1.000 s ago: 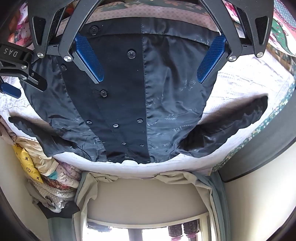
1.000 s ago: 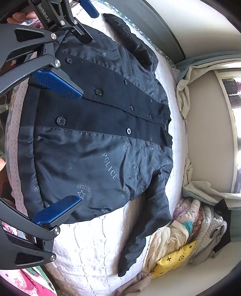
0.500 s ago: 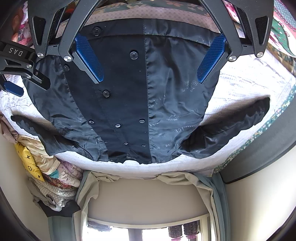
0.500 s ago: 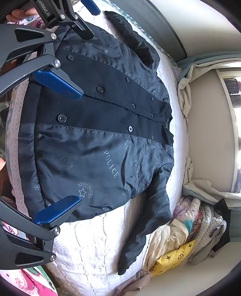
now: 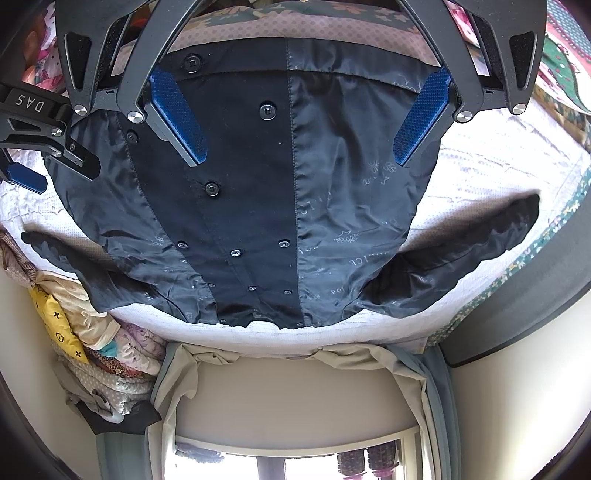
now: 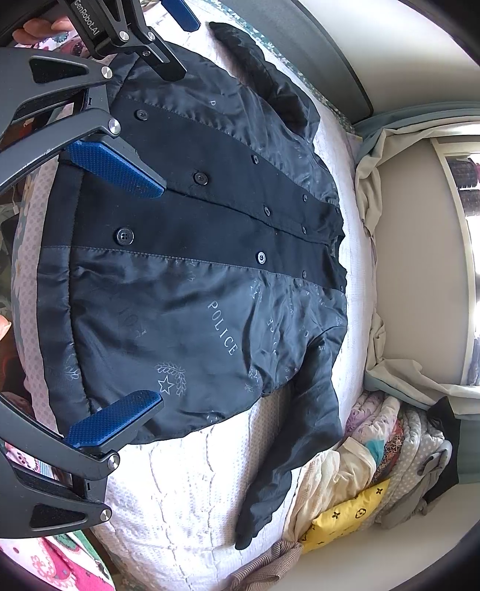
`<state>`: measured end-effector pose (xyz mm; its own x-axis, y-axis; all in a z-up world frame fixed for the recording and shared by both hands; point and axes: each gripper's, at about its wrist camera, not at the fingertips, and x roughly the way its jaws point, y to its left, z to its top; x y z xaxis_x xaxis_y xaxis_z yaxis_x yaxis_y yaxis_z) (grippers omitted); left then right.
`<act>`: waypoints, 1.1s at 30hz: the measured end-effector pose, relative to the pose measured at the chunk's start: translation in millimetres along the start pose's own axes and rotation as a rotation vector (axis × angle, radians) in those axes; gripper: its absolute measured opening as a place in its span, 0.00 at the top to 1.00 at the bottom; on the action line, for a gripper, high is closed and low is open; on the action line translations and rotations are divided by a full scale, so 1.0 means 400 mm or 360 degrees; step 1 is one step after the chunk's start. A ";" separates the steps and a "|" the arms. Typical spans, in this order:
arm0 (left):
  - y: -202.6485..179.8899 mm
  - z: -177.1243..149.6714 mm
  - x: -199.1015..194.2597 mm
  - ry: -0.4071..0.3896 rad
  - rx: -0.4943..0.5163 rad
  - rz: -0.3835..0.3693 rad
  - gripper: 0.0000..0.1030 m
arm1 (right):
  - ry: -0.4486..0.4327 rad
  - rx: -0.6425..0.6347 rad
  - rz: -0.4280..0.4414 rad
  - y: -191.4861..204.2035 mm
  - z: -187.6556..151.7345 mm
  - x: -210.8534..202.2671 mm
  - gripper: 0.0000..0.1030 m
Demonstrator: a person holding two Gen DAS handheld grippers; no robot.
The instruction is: Fold large clothes
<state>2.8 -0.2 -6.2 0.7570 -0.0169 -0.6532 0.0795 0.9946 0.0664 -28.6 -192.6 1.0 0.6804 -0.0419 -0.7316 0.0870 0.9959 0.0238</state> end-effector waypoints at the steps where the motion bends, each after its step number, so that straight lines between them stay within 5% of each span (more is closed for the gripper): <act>1: 0.000 0.000 0.000 0.0000 -0.0001 -0.0002 0.00 | 0.0000 -0.0001 -0.0001 0.000 0.000 0.000 0.00; 33: 0.015 -0.018 0.022 0.0111 -0.0020 -0.0002 0.00 | 0.0081 -0.0035 -0.0029 0.004 -0.016 0.018 0.00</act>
<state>5.2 6.3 -17.2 0.7099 -0.0118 -0.7042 0.0721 0.9958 0.0560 -28.0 -190.9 -8.7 0.6411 -0.0564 -0.7654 0.0827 0.9966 -0.0042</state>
